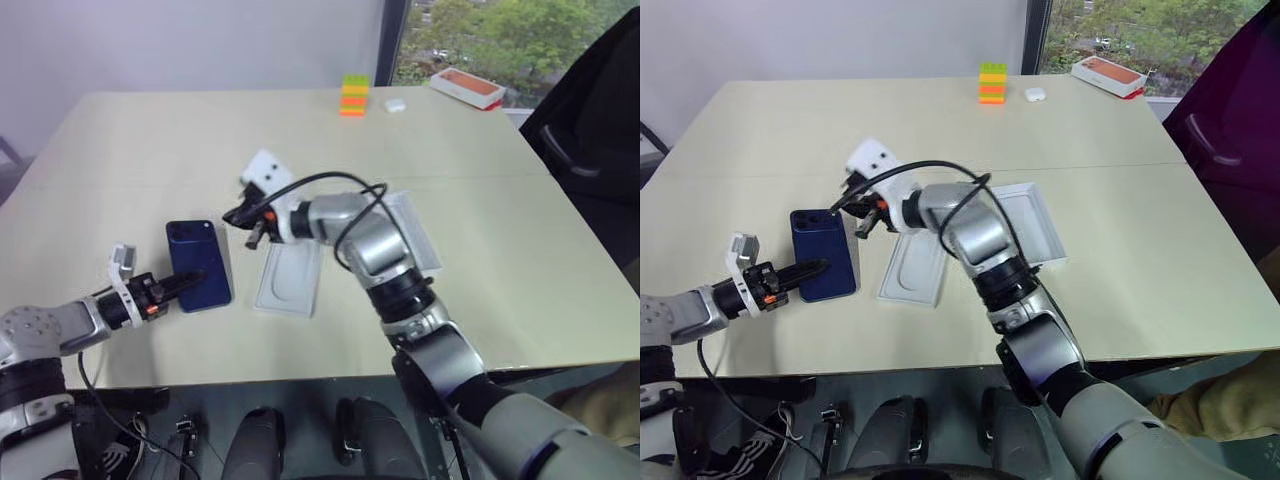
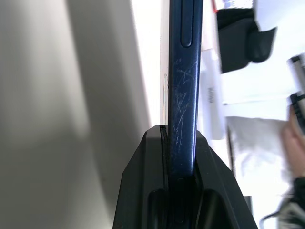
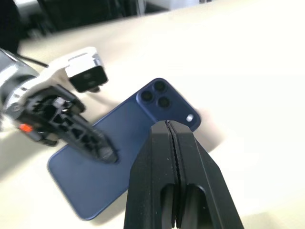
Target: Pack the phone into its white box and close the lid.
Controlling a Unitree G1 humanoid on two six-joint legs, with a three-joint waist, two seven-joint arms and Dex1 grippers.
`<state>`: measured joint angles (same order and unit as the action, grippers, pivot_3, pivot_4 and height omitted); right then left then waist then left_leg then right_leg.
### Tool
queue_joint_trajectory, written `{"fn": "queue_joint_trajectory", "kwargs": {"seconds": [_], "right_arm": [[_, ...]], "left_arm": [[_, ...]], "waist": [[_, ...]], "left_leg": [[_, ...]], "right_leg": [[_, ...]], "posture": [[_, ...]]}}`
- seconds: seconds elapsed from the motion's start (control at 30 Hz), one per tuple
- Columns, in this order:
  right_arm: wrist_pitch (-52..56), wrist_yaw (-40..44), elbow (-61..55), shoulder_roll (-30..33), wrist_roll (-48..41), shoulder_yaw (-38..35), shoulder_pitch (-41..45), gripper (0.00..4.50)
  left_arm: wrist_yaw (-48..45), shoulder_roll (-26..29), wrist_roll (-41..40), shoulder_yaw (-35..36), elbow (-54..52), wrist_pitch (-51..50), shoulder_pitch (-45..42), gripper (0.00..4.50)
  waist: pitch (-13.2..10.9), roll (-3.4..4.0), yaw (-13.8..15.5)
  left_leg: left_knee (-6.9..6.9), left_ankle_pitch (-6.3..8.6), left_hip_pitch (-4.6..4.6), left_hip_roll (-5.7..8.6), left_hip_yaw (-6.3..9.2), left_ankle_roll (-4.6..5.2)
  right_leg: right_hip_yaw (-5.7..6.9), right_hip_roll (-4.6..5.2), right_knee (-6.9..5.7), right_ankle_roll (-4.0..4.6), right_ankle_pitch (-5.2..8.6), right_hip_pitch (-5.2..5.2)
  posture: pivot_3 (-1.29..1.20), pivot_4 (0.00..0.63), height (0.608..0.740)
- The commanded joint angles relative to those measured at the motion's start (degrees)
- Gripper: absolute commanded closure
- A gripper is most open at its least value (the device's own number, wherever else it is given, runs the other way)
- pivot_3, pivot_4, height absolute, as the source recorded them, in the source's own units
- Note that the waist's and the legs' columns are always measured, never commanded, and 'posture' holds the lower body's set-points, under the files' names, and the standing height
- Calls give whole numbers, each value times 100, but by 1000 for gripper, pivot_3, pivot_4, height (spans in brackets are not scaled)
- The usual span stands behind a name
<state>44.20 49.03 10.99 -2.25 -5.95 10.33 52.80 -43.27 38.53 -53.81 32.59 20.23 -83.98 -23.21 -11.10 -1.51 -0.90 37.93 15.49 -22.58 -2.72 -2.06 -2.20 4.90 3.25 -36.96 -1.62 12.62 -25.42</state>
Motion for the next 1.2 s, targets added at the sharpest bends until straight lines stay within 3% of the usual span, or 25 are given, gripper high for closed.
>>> {"fn": "queue_joint_trajectory", "kwargs": {"seconds": [0.03,0.07,0.17,0.4,0.7,0.87,1.2], "right_arm": [[408,466,-758,548,-572,-90,-284,4500],[396,475,-912,716,-615,-68,-397,4500],[659,383,-1287,960,-988,-308,-632,3608],[-1035,937,-2322,2297,-954,-349,-1622,42],[-2927,1767,-2370,3665,-1153,-850,-2858,42],[-2945,1744,-2279,3863,-1272,-900,-2866,42],[-3020,1470,-2191,3735,-1140,-666,-2755,42]], "left_arm": [[111,191,-416,402,-239,-523,-346,4473],[197,183,-448,481,-235,-657,-457,4473],[446,116,-564,537,-340,-846,-670,4500],[1437,-183,-1645,-75,-743,-851,-966,4500],[2910,-980,-2853,-603,-625,-851,-1002,4500],[3579,-1241,-3166,-740,-286,-848,-1075,4500],[3196,-898,-2832,-1282,-24,-851,-1307,4500]], "waist": [[-1,-1,5],[-1,-1,3],[-3,0,-12],[-7,-3,14],[-13,-10,13],[-15,-12,12],[-15,-13,35]], "left_leg": [[1,0,-2,4,-1,0],[2,0,-2,7,-3,0],[2,0,-5,10,-4,0],[-8,1,-5,9,-2,-1],[-3,0,-3,20,-12,-1],[-3,0,7,11,-15,-1],[0,-1,2,5,-22,-3]], "right_leg": [[0,3,2,-1,0,1],[1,6,4,-1,0,0],[2,6,9,-3,1,0],[-1,-4,10,-5,2,-3],[-9,-1,34,-29,14,8],[-11,-16,28,-26,13,8],[-8,-31,36,-5,1,9]], "posture": [[0,150,740],[0,150,740],[0,150,740],[0,150,740],[0,150,740],[0,150,740],[0,150,740]]}}
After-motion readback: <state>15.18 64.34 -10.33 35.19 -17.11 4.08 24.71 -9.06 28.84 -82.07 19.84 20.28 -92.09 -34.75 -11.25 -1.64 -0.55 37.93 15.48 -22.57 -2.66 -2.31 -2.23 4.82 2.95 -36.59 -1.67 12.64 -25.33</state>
